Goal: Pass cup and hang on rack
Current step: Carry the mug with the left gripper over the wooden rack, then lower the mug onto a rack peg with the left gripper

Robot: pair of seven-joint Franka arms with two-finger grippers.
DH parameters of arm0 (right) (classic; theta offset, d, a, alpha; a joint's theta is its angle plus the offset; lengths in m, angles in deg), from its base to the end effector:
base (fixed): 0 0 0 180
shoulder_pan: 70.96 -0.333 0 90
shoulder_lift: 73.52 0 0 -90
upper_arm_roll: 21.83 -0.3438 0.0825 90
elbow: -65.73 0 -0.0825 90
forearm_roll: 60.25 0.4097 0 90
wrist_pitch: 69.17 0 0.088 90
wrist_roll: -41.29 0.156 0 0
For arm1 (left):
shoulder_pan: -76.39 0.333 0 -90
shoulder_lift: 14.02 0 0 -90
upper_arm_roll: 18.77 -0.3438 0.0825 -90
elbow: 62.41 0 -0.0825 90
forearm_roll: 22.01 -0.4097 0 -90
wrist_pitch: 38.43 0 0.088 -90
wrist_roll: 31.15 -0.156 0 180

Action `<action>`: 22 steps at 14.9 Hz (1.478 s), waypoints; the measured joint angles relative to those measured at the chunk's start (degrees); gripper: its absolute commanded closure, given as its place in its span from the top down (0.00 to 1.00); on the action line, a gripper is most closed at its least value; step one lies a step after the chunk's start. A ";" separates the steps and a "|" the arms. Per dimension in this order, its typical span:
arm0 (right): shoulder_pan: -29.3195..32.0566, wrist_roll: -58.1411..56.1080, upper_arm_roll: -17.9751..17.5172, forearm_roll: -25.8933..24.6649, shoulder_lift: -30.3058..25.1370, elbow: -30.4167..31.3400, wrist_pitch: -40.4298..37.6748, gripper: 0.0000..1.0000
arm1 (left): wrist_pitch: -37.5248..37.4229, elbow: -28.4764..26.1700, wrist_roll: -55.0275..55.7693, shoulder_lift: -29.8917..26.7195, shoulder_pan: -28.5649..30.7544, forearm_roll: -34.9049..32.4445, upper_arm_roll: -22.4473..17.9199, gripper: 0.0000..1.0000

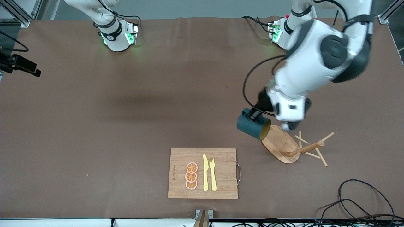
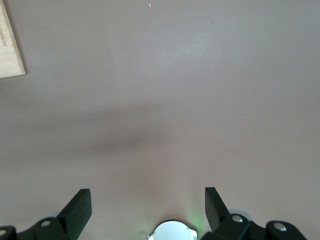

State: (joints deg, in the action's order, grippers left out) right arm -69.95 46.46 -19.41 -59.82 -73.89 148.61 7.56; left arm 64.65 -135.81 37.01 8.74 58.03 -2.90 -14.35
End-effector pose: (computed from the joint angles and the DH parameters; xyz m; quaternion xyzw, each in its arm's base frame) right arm 0.5467 -0.0316 0.6485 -0.9960 0.0742 0.0505 0.0031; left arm 0.6622 -0.3142 0.5211 0.8935 0.4077 -0.0848 0.1678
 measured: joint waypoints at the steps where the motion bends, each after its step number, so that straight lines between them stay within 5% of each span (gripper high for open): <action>1: 0.01 0.00 -0.01 0.00 -0.93 0.40 0.00 1.00 | -1.06 -0.27 -2.25 0.00 2.61 4.16 -0.01 0.00; 7: 0.01 0.00 -0.10 -0.02 -2.71 1.46 0.00 1.00 | -8.73 -2.24 -7.64 1.97 12.55 18.20 0.02 0.00; 22: 0.04 -7.90 0.38 -0.92 -2.71 1.84 0.55 1.00 | -14.95 -2.43 -8.24 9.51 23.48 29.20 0.03 0.01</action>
State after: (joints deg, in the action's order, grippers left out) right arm -69.90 38.56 -19.03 -60.75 -76.60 150.45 8.11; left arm 49.70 -138.23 28.78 18.25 81.51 26.30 -14.32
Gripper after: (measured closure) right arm 0.000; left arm 0.789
